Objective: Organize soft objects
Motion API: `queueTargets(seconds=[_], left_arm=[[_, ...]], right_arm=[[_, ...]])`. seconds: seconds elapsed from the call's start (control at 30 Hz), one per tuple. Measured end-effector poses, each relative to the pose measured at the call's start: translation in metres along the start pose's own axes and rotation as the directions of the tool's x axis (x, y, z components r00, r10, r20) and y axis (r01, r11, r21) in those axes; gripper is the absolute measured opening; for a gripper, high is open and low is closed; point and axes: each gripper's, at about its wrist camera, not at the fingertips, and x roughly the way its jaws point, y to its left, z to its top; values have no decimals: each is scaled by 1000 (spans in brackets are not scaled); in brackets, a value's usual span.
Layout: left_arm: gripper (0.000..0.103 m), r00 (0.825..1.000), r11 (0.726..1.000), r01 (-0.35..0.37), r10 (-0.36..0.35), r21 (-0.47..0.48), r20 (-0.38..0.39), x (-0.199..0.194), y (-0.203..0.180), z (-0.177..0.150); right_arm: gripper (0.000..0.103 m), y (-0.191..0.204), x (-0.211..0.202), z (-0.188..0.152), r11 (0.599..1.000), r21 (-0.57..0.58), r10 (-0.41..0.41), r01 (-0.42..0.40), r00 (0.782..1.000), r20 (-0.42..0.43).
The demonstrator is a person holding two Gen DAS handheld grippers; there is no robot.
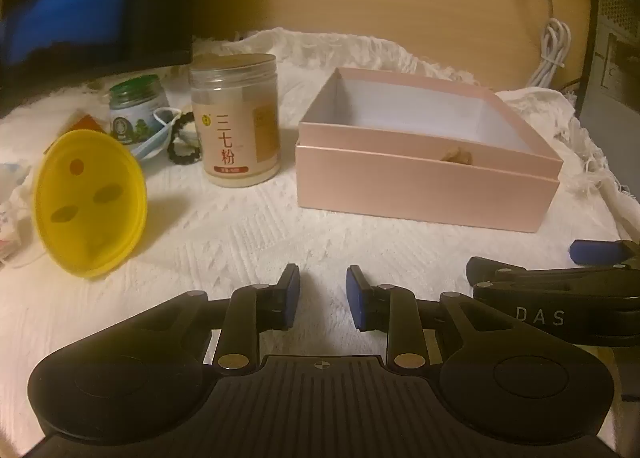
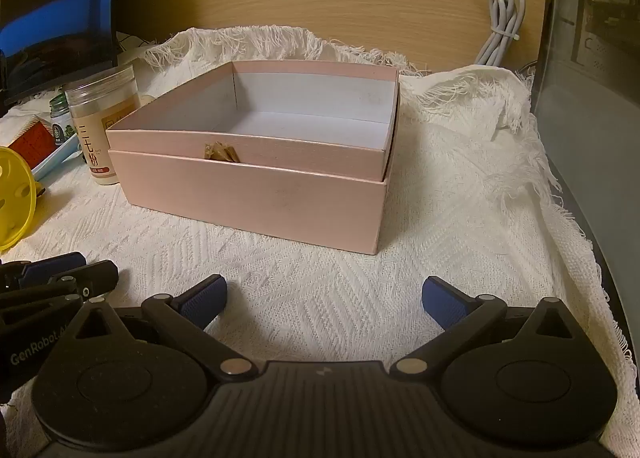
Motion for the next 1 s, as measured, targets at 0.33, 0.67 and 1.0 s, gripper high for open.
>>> queueTargets(seconds=[0.33,0.67,1.0], left_arm=[[30,1000,1000,-3,3,3,-1,0,0,0],[30,1000,1000,-3,3,3,-1,0,0,0],[30,1000,1000,-2,2,2,0,0,0,0]], right_arm=[[103,0,0,0,1000,0,0,0,1000,0],[103,0,0,0,1000,0,0,0,1000,0],[103,0,0,0,1000,0,0,0,1000,0]])
